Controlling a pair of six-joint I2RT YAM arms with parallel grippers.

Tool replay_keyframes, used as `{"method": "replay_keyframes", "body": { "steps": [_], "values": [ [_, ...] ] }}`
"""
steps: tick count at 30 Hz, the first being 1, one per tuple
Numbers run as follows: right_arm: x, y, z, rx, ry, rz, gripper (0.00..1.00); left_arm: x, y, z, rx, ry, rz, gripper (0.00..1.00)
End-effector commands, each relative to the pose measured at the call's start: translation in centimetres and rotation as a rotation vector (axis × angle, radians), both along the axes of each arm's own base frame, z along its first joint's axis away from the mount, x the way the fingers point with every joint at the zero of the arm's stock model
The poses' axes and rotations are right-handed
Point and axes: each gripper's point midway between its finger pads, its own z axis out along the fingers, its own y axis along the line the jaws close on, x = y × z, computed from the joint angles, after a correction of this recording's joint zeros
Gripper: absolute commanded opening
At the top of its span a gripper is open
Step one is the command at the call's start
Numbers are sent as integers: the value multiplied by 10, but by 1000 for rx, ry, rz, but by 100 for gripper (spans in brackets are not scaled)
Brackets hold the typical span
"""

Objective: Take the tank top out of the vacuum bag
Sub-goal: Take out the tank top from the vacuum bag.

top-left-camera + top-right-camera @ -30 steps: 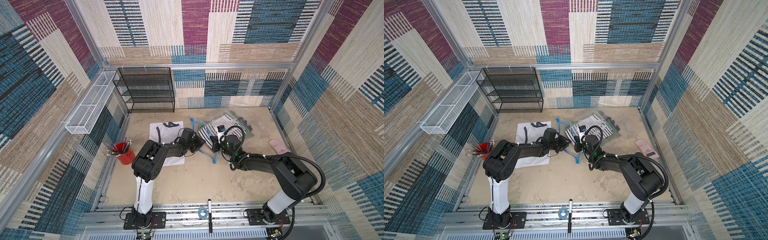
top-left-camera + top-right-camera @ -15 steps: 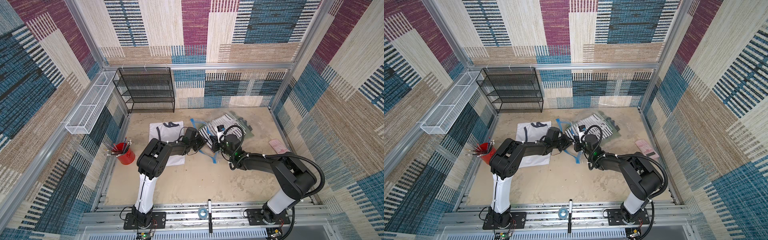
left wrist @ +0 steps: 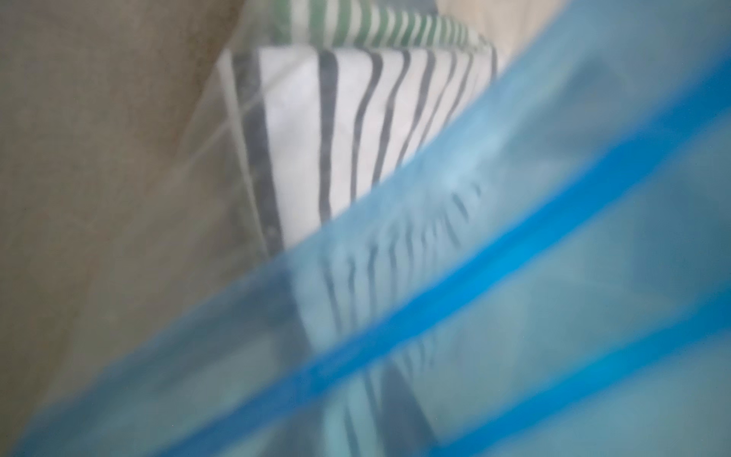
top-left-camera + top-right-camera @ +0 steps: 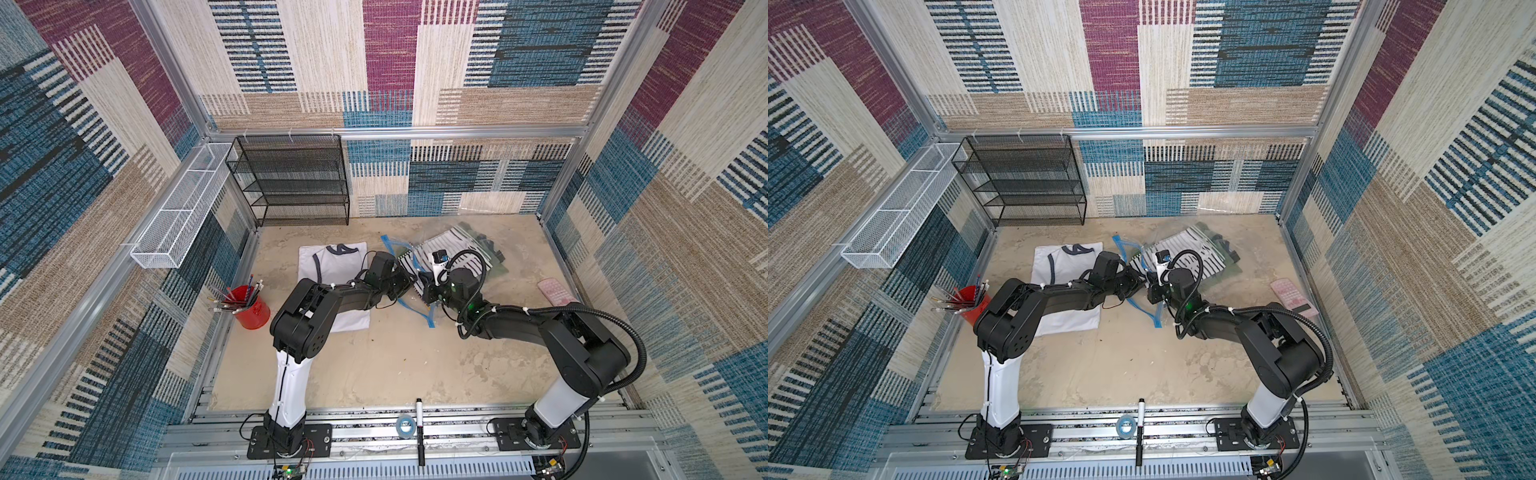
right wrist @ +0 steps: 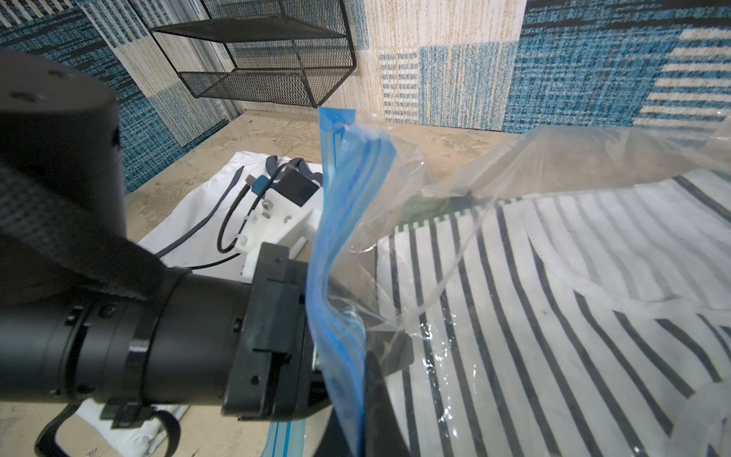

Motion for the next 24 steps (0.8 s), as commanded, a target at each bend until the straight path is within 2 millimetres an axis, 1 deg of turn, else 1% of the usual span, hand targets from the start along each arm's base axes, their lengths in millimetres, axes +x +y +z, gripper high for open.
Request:
{"method": "replay_keyframes", "body": {
  "steps": [1, 4, 9, 13, 16, 19, 22, 24],
  "values": [
    [3, 2, 6, 14, -14, 0, 0, 3, -3, 13, -6, -47, -5, 27],
    [3, 3, 5, 14, -11, 5, 0, 5, -2, 11, 5, -48, 2, 27],
    [3, 3, 3, 9, -6, 2, 0, 10, -4, -3, 1, -22, 18, 27],
    [3, 2, 4, 8, -6, 1, 0, 14, -4, -9, -3, -13, 34, 24],
    [3, 3, 4, 11, -7, 5, 0, 17, -4, -4, -9, -25, 36, 8],
    [3, 3, 4, 16, -4, 4, 0, 17, -4, 3, -8, -42, 31, 0],
    [3, 3, 3, 21, 2, -4, 0, 16, -6, 14, -8, -61, 13, 0],
    [6, -2, 1, 13, 6, -34, 0, 15, -6, 23, -2, -76, 0, 0]
  ]
}}
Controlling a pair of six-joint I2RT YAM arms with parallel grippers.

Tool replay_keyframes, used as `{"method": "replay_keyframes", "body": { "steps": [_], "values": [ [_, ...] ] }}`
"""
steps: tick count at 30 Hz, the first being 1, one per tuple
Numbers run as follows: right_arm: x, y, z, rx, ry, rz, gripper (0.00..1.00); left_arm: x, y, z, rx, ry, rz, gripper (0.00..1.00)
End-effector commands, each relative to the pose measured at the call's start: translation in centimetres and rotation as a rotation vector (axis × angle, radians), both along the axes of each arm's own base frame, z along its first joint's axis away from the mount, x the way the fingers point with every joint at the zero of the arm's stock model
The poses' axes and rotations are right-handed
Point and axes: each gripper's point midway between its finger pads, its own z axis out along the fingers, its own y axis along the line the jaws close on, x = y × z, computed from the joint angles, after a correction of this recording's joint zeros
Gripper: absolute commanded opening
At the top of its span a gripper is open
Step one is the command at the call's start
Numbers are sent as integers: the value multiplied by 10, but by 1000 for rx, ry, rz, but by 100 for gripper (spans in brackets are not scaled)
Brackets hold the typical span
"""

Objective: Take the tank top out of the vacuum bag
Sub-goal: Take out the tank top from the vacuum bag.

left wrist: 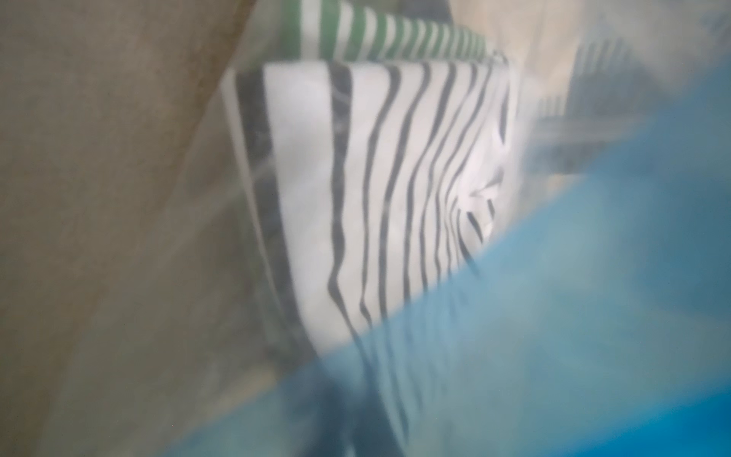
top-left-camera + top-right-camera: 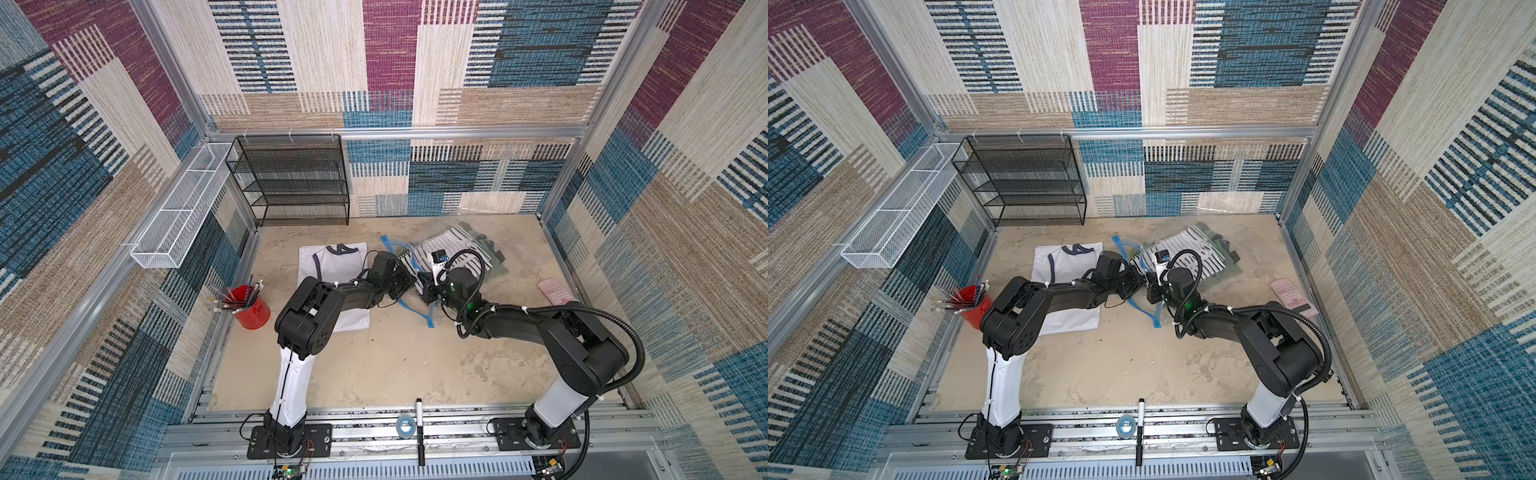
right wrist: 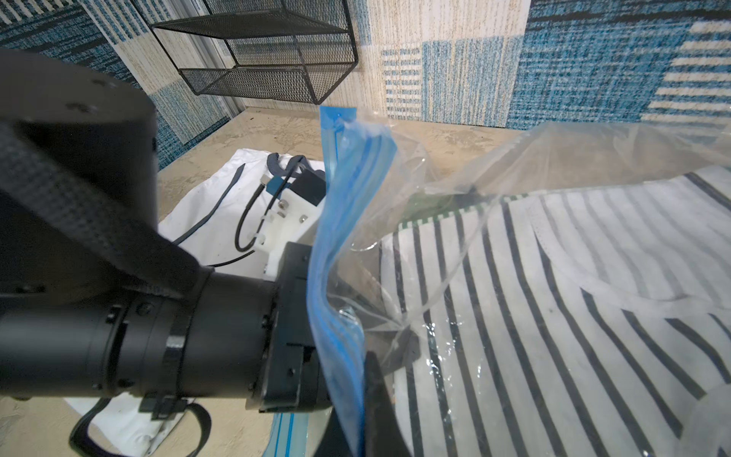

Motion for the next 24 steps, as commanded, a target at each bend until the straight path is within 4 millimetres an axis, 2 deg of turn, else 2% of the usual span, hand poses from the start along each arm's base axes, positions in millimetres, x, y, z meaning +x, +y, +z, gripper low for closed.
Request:
{"method": "replay_keyframes", "body": {
  "steps": [1, 6, 17, 21, 24],
  "values": [
    [7, -7, 2, 4, -3, -55, 0, 4, -2, 28, 0, -75, -21, 0],
    [15, -25, 0, -13, -2, -147, 0, -4, 5, 51, 43, -101, -38, 0],
    [21, -33, -7, -26, 18, -189, 0, -49, 31, 72, 29, -79, -37, 0],
    [20, -30, -7, -22, 21, -170, 0, -69, 54, 66, 74, -66, -4, 0],
    [19, -28, -6, -18, 20, -158, 0, -74, 67, 52, 107, -42, 5, 0]
  ]
}}
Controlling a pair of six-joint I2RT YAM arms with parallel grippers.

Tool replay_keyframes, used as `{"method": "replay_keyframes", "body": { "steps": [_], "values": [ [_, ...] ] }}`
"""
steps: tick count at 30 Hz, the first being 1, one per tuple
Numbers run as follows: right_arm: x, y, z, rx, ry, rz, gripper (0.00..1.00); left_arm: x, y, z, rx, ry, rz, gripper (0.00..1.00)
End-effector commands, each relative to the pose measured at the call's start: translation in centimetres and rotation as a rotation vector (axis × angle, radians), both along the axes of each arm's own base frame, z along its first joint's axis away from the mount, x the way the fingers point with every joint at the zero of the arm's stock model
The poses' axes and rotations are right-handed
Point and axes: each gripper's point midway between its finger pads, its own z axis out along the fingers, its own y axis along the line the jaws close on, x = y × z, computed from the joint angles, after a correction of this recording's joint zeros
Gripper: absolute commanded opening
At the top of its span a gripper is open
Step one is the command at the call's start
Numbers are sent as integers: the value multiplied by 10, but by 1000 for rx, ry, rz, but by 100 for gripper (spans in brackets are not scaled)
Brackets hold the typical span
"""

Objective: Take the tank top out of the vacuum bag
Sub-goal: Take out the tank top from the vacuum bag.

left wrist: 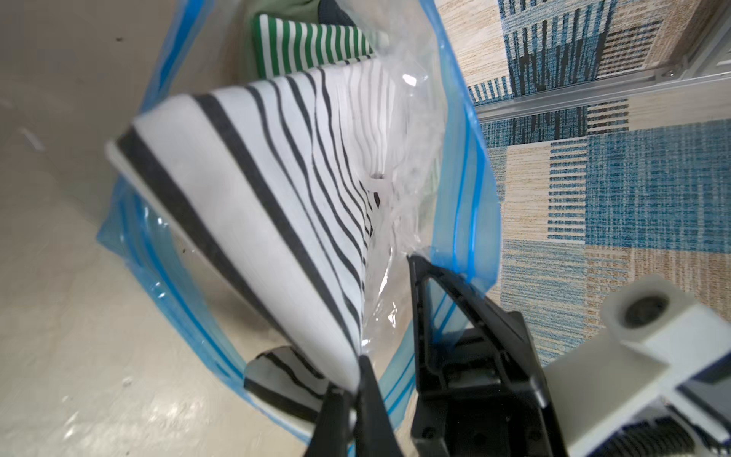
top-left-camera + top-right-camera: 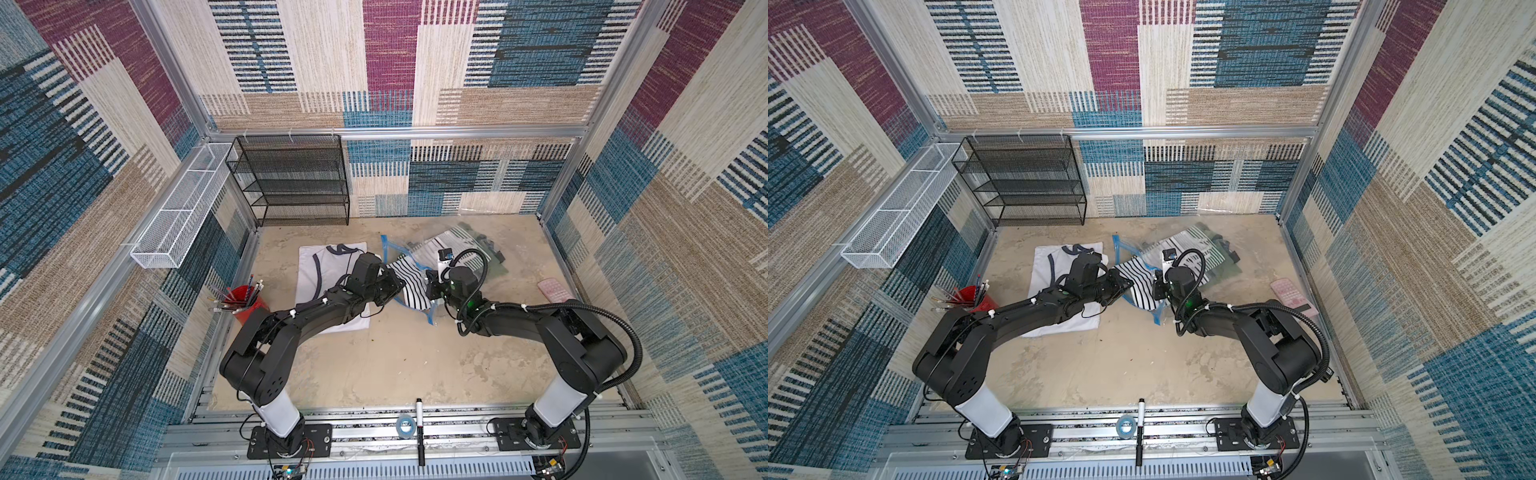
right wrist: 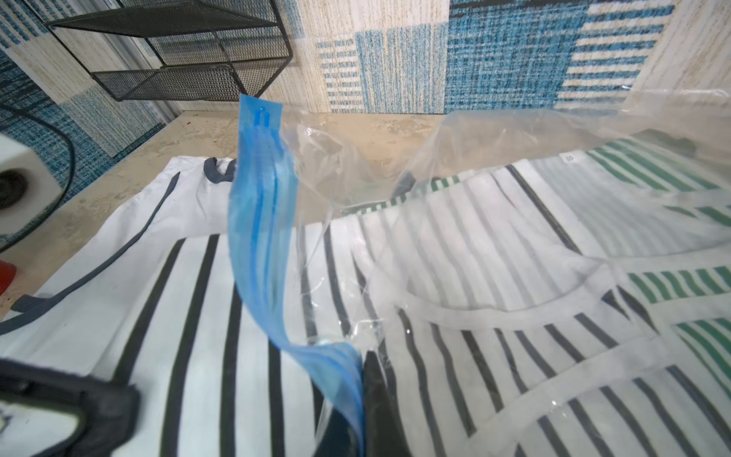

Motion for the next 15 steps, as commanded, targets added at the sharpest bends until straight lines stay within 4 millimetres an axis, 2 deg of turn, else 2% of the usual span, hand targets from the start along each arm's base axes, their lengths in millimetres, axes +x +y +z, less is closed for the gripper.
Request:
{"method": "replay_keyframes", "body": {
  "steps": [1, 4, 7, 8, 12, 15],
  "values": [
    [2, 2, 5, 13, -11, 3, 0, -2, 15, -18, 52, 16, 10, 0],
    [1, 3, 6, 14, -14, 8, 0, 0, 17, -31, 45, 43, 10, 0],
    [1, 3, 6, 12, -16, 11, 0, 3, 14, -37, 27, 43, 8, 1],
    [1, 4, 7, 16, -17, 13, 0, 4, 13, -37, 23, 43, 10, 5],
    [1, 5, 7, 16, -16, 18, 0, 3, 14, -42, 3, 51, 28, 33],
    [1, 5, 6, 16, -14, 23, 0, 4, 14, -47, -13, 55, 46, 42]
  ]
}}
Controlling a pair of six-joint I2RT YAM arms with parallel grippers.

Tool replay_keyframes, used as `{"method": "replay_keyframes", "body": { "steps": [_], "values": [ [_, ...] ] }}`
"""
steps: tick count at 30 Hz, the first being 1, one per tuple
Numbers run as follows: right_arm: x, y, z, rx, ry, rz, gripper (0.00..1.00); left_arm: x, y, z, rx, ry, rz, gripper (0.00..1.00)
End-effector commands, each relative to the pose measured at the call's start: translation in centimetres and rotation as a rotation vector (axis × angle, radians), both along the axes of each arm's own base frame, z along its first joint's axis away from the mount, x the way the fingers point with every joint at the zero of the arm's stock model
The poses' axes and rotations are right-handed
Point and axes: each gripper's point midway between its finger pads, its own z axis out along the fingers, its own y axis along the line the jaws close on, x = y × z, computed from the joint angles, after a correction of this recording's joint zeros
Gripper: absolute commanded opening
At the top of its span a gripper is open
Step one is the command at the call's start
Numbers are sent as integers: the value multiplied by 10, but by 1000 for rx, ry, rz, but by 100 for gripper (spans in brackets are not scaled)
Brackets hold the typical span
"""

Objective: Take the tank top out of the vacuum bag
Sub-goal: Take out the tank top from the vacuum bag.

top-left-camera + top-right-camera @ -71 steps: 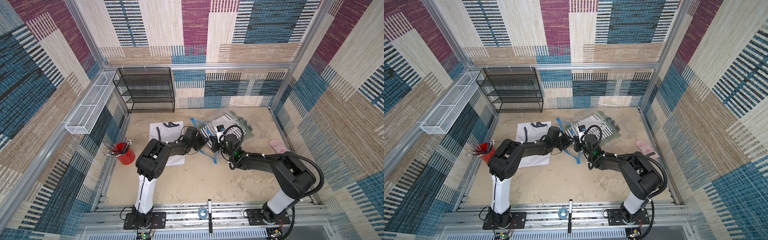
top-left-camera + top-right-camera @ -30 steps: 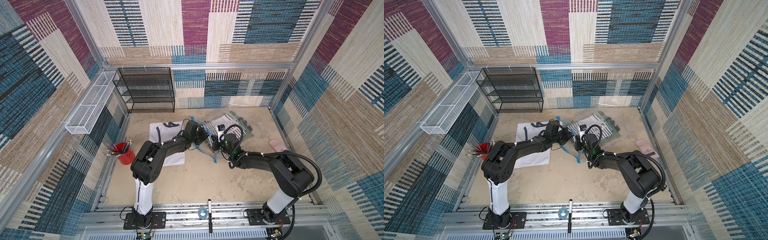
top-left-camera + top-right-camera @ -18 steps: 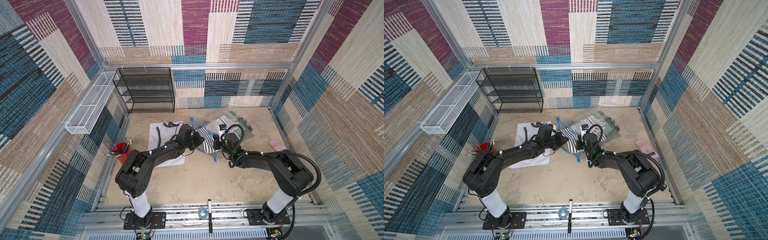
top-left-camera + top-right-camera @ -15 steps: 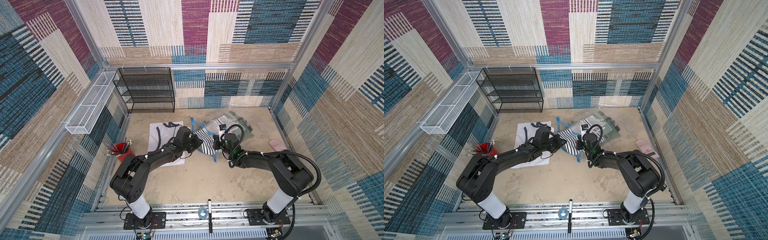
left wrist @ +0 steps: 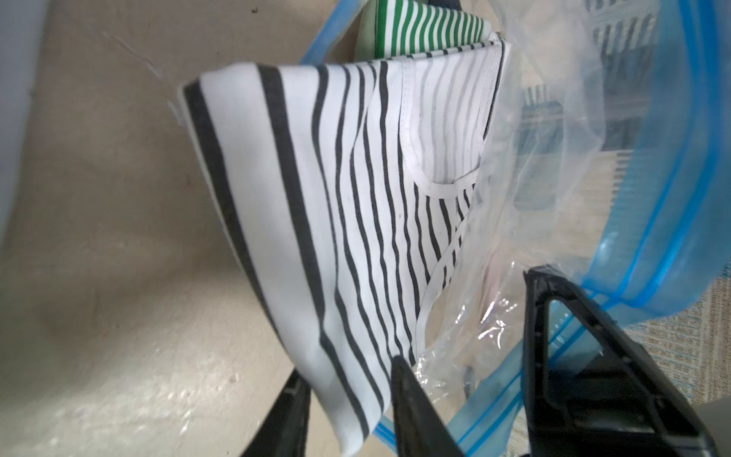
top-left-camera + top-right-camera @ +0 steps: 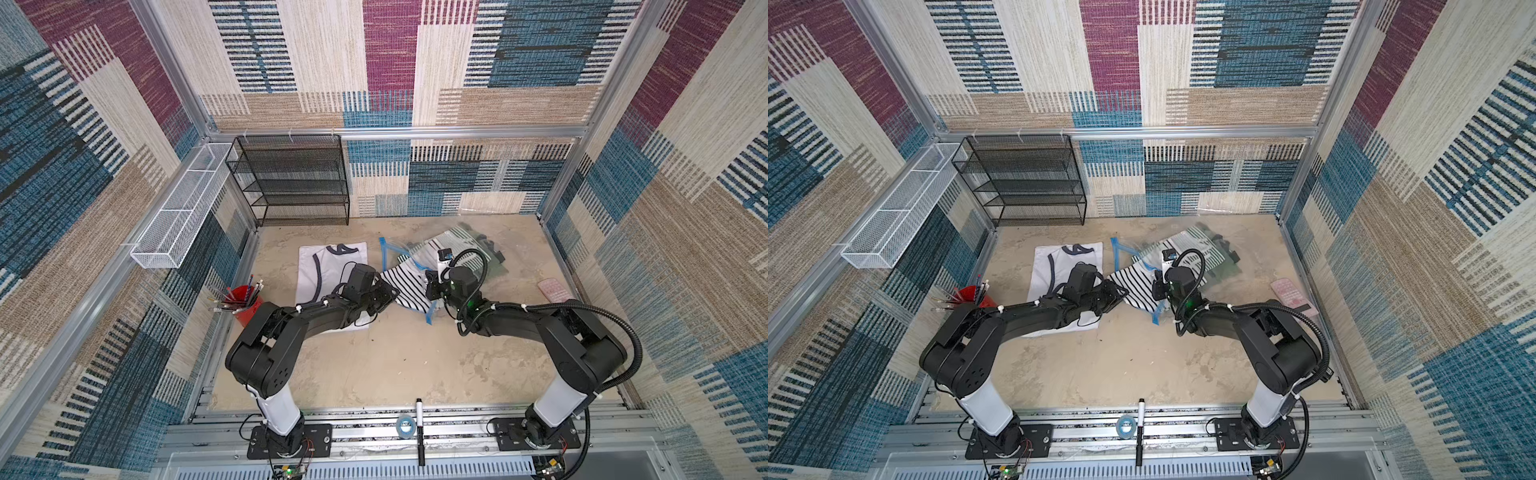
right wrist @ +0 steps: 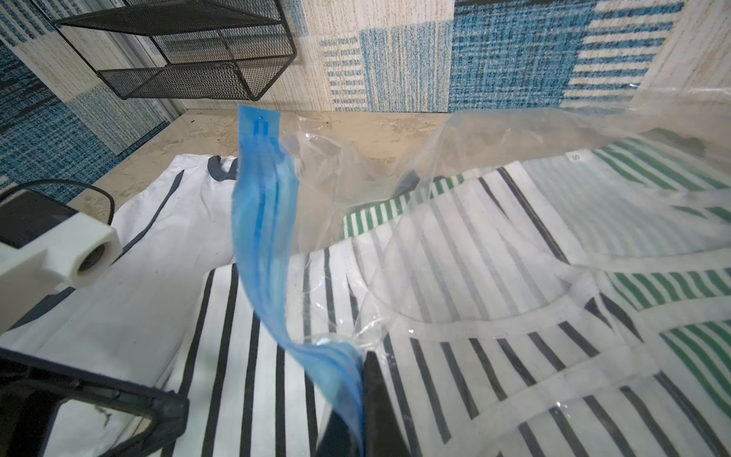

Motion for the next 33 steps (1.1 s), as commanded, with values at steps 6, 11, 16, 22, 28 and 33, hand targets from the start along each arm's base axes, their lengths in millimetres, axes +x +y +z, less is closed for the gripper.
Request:
{"method": "replay_keyframes", "body": {
  "steps": [6, 11, 16, 22, 28, 33],
  "values": [
    [2, 4, 8, 15, -20, 14, 0, 12, -8, -8, -76, 3, 39, 44],
    [1, 4, 7, 16, -18, 18, 0, 26, -14, -12, -104, 5, 69, 45],
    [1, 5, 8, 15, -21, 21, 0, 41, -19, -21, -129, 16, 109, 40],
    [1, 5, 9, 18, -22, 25, 0, 49, -27, -11, -148, -10, 93, 0],
    [1, 5, 7, 17, -15, 24, 0, 43, -27, 19, -126, -61, 44, 0],
    [2, 5, 5, 13, -13, 17, 0, 31, -23, 44, -128, -88, 24, 0]
  ]
}}
